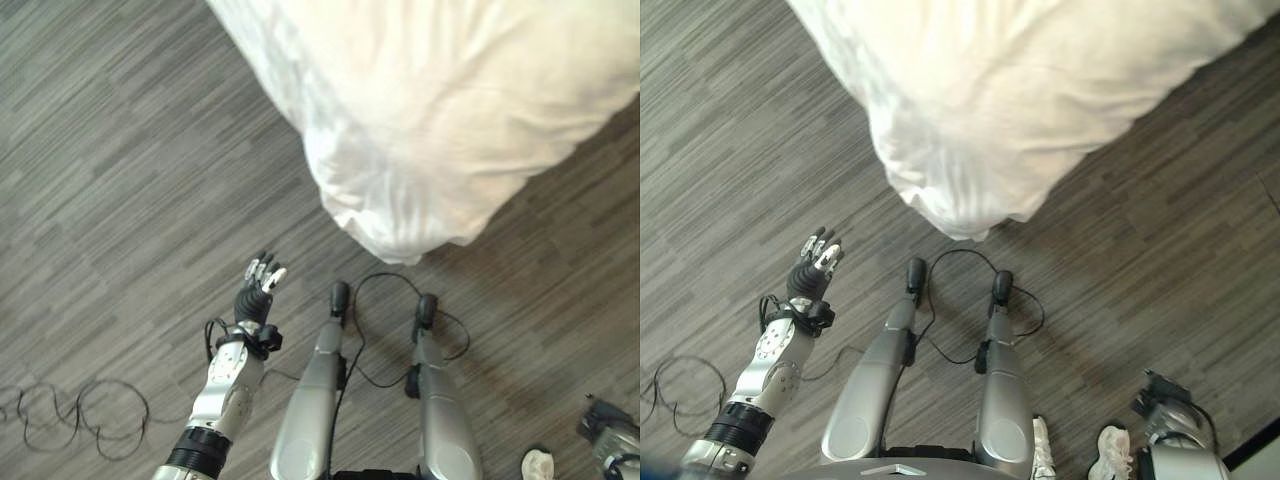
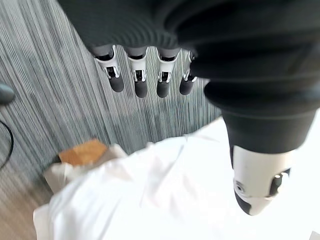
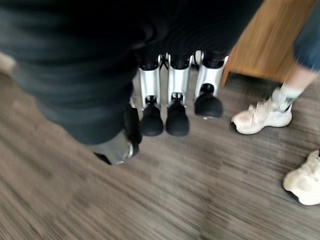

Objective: Making the bed.

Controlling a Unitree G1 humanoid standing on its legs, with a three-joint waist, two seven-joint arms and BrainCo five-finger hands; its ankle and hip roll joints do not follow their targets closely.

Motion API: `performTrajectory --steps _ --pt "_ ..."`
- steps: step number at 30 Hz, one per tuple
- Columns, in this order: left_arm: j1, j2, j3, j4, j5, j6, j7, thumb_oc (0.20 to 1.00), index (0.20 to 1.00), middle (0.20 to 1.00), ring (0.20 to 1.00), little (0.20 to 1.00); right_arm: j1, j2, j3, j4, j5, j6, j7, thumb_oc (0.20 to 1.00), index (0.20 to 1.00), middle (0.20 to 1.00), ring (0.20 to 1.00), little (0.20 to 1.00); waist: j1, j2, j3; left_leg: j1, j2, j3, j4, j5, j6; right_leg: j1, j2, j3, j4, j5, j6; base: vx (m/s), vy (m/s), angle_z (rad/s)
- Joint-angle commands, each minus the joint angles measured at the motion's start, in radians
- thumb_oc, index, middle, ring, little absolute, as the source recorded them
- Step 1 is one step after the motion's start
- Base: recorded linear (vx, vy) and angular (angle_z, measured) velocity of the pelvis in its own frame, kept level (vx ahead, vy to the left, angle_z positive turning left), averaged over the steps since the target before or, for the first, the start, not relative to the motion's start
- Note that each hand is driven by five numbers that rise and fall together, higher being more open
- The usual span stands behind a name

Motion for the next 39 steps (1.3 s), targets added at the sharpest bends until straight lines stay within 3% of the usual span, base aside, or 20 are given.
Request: performTrajectory --steps 1,5,6,7,9,11,15,16,20,25,27,34,37,39 --pt "-0.009 -0.037 0.002 -0.021 -0.013 -0.039 -0.009 1.000 1.000 1.000 1.000 1.000 -0.115 -0.023 0.003 -0.060 0.054 -0.064 -0.020 0.200 0.200 0.200 0.200 0.200 0.032 0.096 -0.016 0.042 0.005 0.021 -0.036 -0.005 -0.016 0.022 0.031 -0.039 0.063 0.008 -0.002 0.03 -0.021 -0.17" --pt "0.000 -0.042 0.024 -0.004 -0.020 -0.044 0.000 1.000 1.000 1.000 1.000 1.000 -0.121 -0.020 0.009 -0.245 0.049 -0.110 -0.060 0.200 0.200 0.200 0.200 0.200 0.023 0.091 -0.035 0.061 0.008 0.026 -0.038 -0.008 -0.017 0.037 0.033 -0.032 0.061 0.009 -0.002 0.01 -0.004 -0.09" --pt "0.010 -0.049 0.049 0.000 -0.024 -0.048 0.010 1.000 1.000 1.000 1.000 1.000 -0.095 -0.008 0.014 -0.466 -0.001 -0.146 -0.091 0.200 0.200 0.200 0.200 0.200 0.013 0.086 -0.045 0.072 0.010 0.030 -0.039 -0.010 -0.017 0.043 0.036 -0.025 0.062 0.008 -0.004 0.01 0.001 -0.04" --pt "0.011 -0.048 0.049 0.000 -0.024 -0.048 0.010 1.000 1.000 1.000 1.000 1.000 -0.094 -0.008 0.014 -0.467 -0.002 -0.145 -0.092 0.200 0.200 0.200 0.200 0.200 0.013 0.085 -0.046 0.071 0.010 0.030 -0.039 -0.010 -0.017 0.042 0.036 -0.025 0.061 0.008 -0.004 0.02 -0.004 -0.11" --pt "0.028 -0.059 0.084 0.009 -0.022 -0.052 0.018 1.000 1.000 1.000 1.000 1.000 -0.043 0.004 0.020 -0.786 -0.112 -0.175 -0.109 0.200 0.200 0.200 0.200 0.200 -0.002 0.072 -0.069 0.088 0.015 0.041 -0.040 -0.014 -0.018 0.049 0.040 -0.016 0.063 0.007 -0.006 0.01 -0.003 -0.02" --pt "0.042 -0.064 0.097 0.008 -0.019 -0.051 0.020 1.000 1.000 1.000 1.000 1.000 -0.023 0.023 0.050 -1.015 -0.156 -0.192 -0.062 0.200 0.200 0.200 0.200 0.200 -0.007 0.061 -0.089 0.107 0.019 0.045 -0.040 -0.018 -0.017 0.062 0.041 -0.009 0.066 0.002 -0.009 0.04 -0.036 -0.05" --pt "0.069 -0.068 0.093 -0.008 -0.018 -0.050 -0.001 1.000 1.000 1.000 1.000 1.000 -0.047 0.043 0.115 -1.203 -0.193 -0.198 -0.009 0.200 0.200 0.200 0.200 0.200 -0.004 0.060 -0.123 0.129 0.021 0.049 -0.040 -0.023 -0.015 0.080 0.041 -0.006 0.068 -0.004 -0.012 0.04 -0.035 -0.10" --pt "0.074 -0.070 0.089 0.005 -0.023 -0.046 -0.004 1.000 1.000 1.000 1.000 1.000 -0.076 0.063 0.206 -1.234 -0.212 -0.183 0.037 0.200 0.200 0.200 0.200 0.200 0.004 0.061 -0.132 0.141 0.023 0.051 -0.038 -0.028 -0.014 0.089 0.042 -0.003 0.070 -0.010 -0.013 0.00 0.000 0.00" --pt "0.057 -0.077 0.060 0.030 -0.043 -0.050 -0.008 1.000 1.000 1.000 1.000 1.000 -0.208 0.136 0.394 -1.179 -0.226 -0.137 0.056 0.200 0.200 0.200 0.200 0.200 0.031 0.073 -0.142 0.136 0.022 0.050 -0.039 -0.017 -0.012 0.085 0.043 -0.001 0.067 -0.003 -0.016 -0.01 -0.008 -0.08" --pt "0.054 -0.097 0.019 0.060 -0.068 -0.041 0.001 1.000 1.000 1.000 1.000 1.000 -0.321 0.267 0.513 -1.093 -0.064 -0.123 0.086 0.200 0.200 0.200 0.200 0.200 0.063 0.086 -0.124 0.122 0.021 0.045 -0.040 -0.006 -0.014 0.075 0.043 -0.007 0.061 0.004 -0.018 0.00 0.000 0.00" --pt "0.051 -0.104 0.006 0.067 -0.076 -0.044 0.004 1.000 1.000 1.000 1.000 1.000 -0.363 0.296 0.518 -1.073 -0.047 -0.136 0.083 0.200 0.200 0.200 0.200 0.200 0.077 0.096 -0.108 0.110 0.019 0.041 -0.040 -0.001 -0.017 0.069 0.043 -0.009 0.059 0.008 -0.018 -0.03 -0.002 0.06" --pt "0.078 -0.113 -0.018 0.085 -0.072 -0.047 -0.009 1.000 1.000 1.000 1.000 1.000 -0.464 0.233 0.525 -1.050 -0.161 -0.149 0.038 0.200 0.200 0.200 0.200 0.200 0.100 0.126 -0.062 0.050 0.013 0.039 -0.041 0.015 -0.027 0.022 0.040 -0.019 0.054 0.023 -0.017 -0.02 0.020 0.09" --pt "0.060 -0.120 -0.049 0.096 -0.062 -0.046 -0.006 1.000 1.000 1.000 1.000 1.000 -0.463 0.253 0.493 -0.931 -0.137 -0.149 -0.005 0.200 0.200 0.200 0.200 0.200 0.099 0.126 -0.045 0.037 0.014 0.047 -0.041 0.015 -0.026 0.008 0.041 -0.011 0.054 0.025 -0.017 0.01 0.039 -0.05" --pt "0.016 -0.136 -0.056 0.119 -0.070 -0.050 0.013 1.000 1.000 1.000 1.000 1.000 -0.399 0.319 0.416 -0.854 -0.058 -0.174 -0.047 0.200 0.200 0.200 0.200 0.200 0.086 0.130 -0.032 0.037 0.014 0.051 -0.039 0.010 -0.024 0.004 0.042 -0.005 0.060 0.017 -0.016 0.04 0.024 -0.04"
